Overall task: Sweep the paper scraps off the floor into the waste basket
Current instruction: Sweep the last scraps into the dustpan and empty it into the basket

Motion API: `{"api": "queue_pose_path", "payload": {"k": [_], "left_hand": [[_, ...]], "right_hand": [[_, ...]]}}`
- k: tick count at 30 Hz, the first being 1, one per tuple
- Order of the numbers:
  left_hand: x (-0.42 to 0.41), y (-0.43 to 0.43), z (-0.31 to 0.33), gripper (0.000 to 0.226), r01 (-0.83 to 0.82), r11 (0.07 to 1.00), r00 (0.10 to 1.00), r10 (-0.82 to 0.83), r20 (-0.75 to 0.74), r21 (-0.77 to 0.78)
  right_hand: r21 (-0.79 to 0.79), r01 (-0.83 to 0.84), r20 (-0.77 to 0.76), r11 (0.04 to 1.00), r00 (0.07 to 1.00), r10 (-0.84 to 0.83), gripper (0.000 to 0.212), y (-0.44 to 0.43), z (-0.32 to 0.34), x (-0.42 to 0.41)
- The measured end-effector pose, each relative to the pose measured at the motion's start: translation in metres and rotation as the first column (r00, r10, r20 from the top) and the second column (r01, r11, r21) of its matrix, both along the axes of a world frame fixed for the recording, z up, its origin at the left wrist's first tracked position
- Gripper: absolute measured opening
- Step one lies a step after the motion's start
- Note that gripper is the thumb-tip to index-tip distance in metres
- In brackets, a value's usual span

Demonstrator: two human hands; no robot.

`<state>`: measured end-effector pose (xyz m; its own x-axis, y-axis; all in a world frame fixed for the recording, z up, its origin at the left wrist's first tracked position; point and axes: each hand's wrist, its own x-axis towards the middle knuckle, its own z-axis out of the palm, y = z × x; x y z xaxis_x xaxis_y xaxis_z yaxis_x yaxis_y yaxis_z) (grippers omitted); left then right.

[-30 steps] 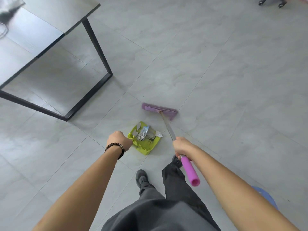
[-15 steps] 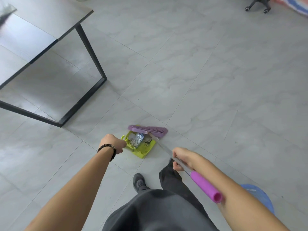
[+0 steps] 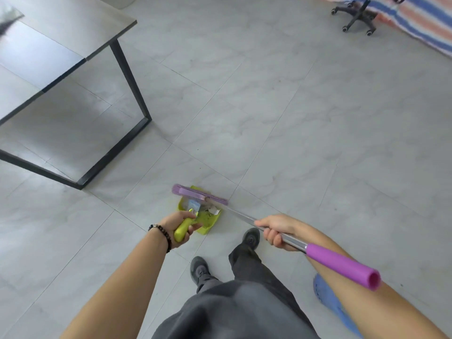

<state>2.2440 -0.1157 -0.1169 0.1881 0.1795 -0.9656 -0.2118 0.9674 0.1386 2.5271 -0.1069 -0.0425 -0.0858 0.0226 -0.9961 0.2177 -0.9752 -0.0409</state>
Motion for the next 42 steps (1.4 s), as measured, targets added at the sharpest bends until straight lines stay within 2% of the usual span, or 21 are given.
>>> {"api": "queue_pose_path", "payload": {"k": [3, 6, 10, 13, 16, 18, 21, 23, 25, 27, 29, 35, 37, 40, 42], "left_hand": [[-0.01, -0.016, 0.004, 0.013, -0.025, 1.0, 0.999, 0.025, -0.032, 0.018], [-0.03, -0.033, 0.012, 0.009, -0.042, 0.999, 0.997, 0.043, -0.062, 0.017], [-0.05, -0.058, 0.021, 0.01, -0.071, 0.997, 0.994, 0.071, -0.083, 0.003], [-0.062, -0.077, 0.019, 0.01, -0.112, 0.994, 0.989, 0.11, -0.099, -0.016], [-0.071, -0.091, 0.012, 0.012, -0.12, 0.992, 0.987, 0.114, -0.114, -0.041], [-0.077, -0.095, 0.009, 0.01, -0.128, 0.991, 0.987, 0.123, -0.103, -0.047], [-0.082, -0.094, 0.005, 0.009, -0.113, 0.993, 0.989, 0.108, -0.098, -0.042], [-0.081, -0.092, 0.002, 0.007, -0.095, 0.995, 0.991, 0.091, -0.102, -0.036], [-0.077, -0.089, 0.0, 0.007, -0.068, 0.997, 0.992, 0.064, -0.113, -0.033], [-0.072, -0.086, 0.0, 0.007, -0.045, 0.999, 0.992, 0.041, -0.117, -0.031], [-0.07, -0.085, 0.003, 0.008, -0.032, 0.999, 0.993, 0.029, -0.115, -0.027], [-0.079, -0.092, 0.01, 0.011, -0.045, 0.999, 0.992, 0.043, -0.118, -0.021], [-0.08, -0.095, 0.01, 0.02, -0.059, 0.998, 0.994, 0.057, -0.095, -0.014], [-0.081, -0.098, 0.003, 0.038, -0.131, 0.991, 0.99, 0.13, -0.045, -0.024], [-0.081, -0.1, -0.004, 0.043, -0.224, 0.973, 0.974, 0.225, 0.001, -0.055]], "right_hand": [[0.077, 0.039, -0.005, 0.996, 0.999, -0.039, 0.023, 0.01, 0.009, -0.001], [0.161, 0.006, 0.022, 0.987, 1.0, -0.009, 0.027, 0.028, 0.006, -0.019], [0.267, -0.153, 0.139, 0.951, 0.983, 0.12, 0.033, 0.056, -0.03, -0.055], [0.341, -0.308, 0.253, 0.888, 0.94, 0.228, 0.017, 0.065, -0.067, -0.075], [0.318, -0.458, 0.348, 0.83, 0.871, 0.348, 0.031, 0.05, -0.098, -0.089], [0.275, -0.499, 0.364, 0.822, 0.845, 0.391, 0.035, 0.026, -0.109, -0.099], [0.156, -0.445, 0.274, 0.882, 0.877, 0.394, 0.022, -0.023, -0.101, -0.108], [0.062, -0.364, 0.164, 0.929, 0.922, 0.35, 0.025, -0.043, -0.081, -0.102], [-0.022, -0.257, 0.055, 0.966, 0.965, 0.258, 0.034, -0.043, -0.059, -0.085], [-0.048, -0.145, 0.01, 0.988, 0.989, 0.145, 0.029, -0.029, -0.035, -0.067], [-0.021, -0.119, 0.011, 0.993, 0.993, 0.119, 0.022, -0.017, -0.013, -0.055], [0.119, -0.238, 0.072, 0.964, 0.97, 0.231, 0.015, -0.006, -0.001, -0.083], [0.21, -0.298, 0.133, 0.931, 0.952, 0.275, 0.036, -0.004, -0.017, -0.097], [0.314, -0.348, 0.215, 0.883, 0.932, 0.291, 0.042, -0.011, -0.052, -0.115], [0.322, -0.388, 0.265, 0.864, 0.913, 0.311, 0.044, -0.02, -0.079, -0.12]]}}
